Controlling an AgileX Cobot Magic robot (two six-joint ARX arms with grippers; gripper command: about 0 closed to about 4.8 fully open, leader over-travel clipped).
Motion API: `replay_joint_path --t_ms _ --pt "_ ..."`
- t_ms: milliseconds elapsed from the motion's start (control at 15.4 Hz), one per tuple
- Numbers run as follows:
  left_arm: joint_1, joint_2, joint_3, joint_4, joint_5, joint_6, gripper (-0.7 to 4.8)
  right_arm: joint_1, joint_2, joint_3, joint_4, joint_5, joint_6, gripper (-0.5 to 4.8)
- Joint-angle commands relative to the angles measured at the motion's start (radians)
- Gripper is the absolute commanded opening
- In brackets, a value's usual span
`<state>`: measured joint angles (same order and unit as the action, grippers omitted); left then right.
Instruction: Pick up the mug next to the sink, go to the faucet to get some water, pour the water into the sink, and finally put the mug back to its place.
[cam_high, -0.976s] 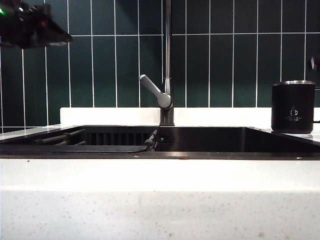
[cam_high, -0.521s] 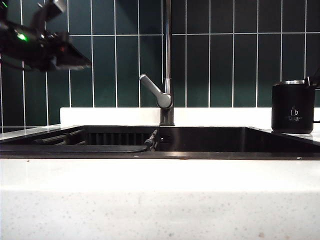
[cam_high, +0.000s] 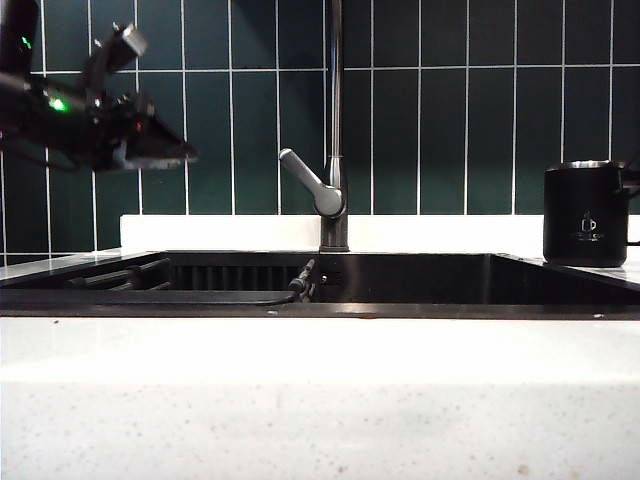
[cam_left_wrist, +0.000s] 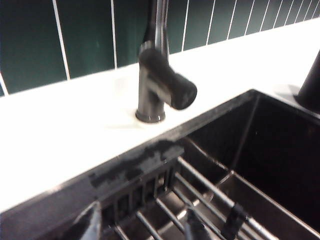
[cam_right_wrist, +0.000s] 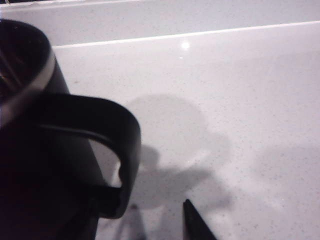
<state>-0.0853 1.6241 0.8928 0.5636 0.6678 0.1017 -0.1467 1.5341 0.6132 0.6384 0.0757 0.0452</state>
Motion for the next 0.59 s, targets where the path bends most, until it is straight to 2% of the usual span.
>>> replay_joint_path --t_ms 65,260,586 --pt "-0.002 0.004 0.003 0.016 0.010 0.009 1.94 -0.011 0.025 0.003 0.076 -0.051 0.000 2.30" --pt "-0.002 0.008 0.003 0.022 0.010 0.023 1.93 -0.011 0.066 0.023 0.137 -0.056 -0.001 2.30" --pt "-0.002 0.010 0.003 0.022 0.008 0.039 1.92 -0.011 0.116 0.103 0.128 -0.060 -0.002 2.28"
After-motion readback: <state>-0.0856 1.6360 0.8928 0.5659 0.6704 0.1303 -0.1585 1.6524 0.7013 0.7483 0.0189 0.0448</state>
